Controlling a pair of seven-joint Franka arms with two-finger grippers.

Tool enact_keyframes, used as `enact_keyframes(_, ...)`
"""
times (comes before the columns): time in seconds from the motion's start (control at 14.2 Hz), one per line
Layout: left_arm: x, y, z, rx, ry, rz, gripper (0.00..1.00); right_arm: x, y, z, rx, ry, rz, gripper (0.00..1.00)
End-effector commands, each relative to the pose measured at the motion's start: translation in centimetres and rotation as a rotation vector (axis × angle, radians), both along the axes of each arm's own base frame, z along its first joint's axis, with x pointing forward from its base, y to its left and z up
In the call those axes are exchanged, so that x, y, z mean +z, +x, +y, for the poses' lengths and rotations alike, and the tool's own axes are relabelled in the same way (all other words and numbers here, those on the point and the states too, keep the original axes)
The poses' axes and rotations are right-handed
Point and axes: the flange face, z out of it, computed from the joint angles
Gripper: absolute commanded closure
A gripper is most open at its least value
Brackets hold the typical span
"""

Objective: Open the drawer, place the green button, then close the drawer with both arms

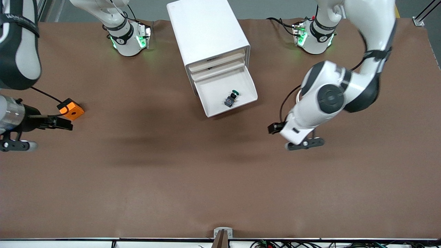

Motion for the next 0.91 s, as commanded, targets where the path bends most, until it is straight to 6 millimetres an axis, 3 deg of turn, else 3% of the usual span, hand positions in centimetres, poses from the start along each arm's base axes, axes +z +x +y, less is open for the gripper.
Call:
enact_keyframes(0.0, -4.1, 0.3, -4.7, 0.009, 0.016, 0.006, 0.00, 2.2, -0.8, -1.4, -0.010, -0.014, -0.022, 0.00)
enact_keyframes(0.14, -7.6, -1.8, -8.9, -0.020, 0.011, 0.012, 0.00, 4.2, -0.7, -2.2, -0.019, -0.035, -0.052, 0.00)
enact_keyframes(0.21, -8.7, -2.3, -9.8, -0.020, 0.012, 0.015, 0.00, 4.8, -0.9, -2.2, -0.019, -0.036, -0.046, 0.00)
enact_keyframes(0.42, -10.4, -3.0, -10.3, 0.024, 0.005, 0.053, 0.00, 6.9, -1.0, -2.7, -0.026, -0.047, -0.077, 0.00)
enact_keyframes(0.49, -10.8, -4.2, -11.5, 0.018, 0.009, 0.066, 0.00, 6.8, -1.1, -2.3, -0.027, -0.066, -0.064, 0.00)
enact_keyframes(0.63, -11.6, -6.5, -13.1, 0.031, 0.032, 0.089, 0.00, 7.2, -1.3, -3.6, -0.043, -0.030, -0.072, 0.00)
enact_keyframes(0.84, -12.9, -9.8, -15.1, 0.045, 0.033, 0.147, 0.00, 8.1, -2.8, -3.9, -0.042, 0.006, -0.059, 0.00)
